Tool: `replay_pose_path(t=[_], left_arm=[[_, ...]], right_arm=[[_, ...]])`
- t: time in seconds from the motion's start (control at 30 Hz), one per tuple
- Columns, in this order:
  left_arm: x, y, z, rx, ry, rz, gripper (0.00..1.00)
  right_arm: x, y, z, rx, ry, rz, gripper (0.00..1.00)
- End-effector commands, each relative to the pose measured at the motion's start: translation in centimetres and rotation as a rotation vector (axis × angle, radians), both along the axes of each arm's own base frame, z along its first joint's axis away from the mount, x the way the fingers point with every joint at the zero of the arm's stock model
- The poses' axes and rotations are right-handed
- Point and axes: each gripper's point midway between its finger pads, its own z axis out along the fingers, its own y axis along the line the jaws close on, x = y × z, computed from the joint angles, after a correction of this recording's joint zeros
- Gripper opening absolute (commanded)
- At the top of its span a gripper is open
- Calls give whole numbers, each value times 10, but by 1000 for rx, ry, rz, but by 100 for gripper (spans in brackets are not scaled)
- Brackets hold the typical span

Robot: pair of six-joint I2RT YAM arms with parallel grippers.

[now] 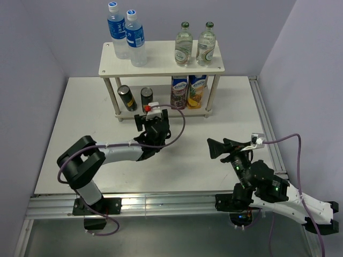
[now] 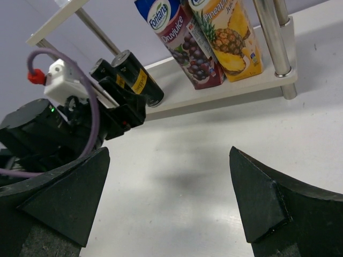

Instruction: Place and organize the beverage onto the shelf

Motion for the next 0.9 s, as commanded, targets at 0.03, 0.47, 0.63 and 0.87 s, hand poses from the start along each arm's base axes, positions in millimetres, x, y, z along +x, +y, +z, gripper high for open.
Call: replay_pose_path(t=[0.03, 0.47, 0.63, 0.87], left_arm=[[-35, 14, -10, -14, 73, 51, 96], [-125, 62, 146, -43, 285, -141, 91], [-145, 76, 190, -162, 197, -286, 99], [-162, 93, 225, -266, 48, -402, 99]], right_arm=[[1, -2, 9, 37, 12, -17, 99], [6, -16, 114, -128, -19, -74, 100], [7, -19, 129, -157, -24, -90, 100], [9, -17, 134, -194, -14, -96, 100]])
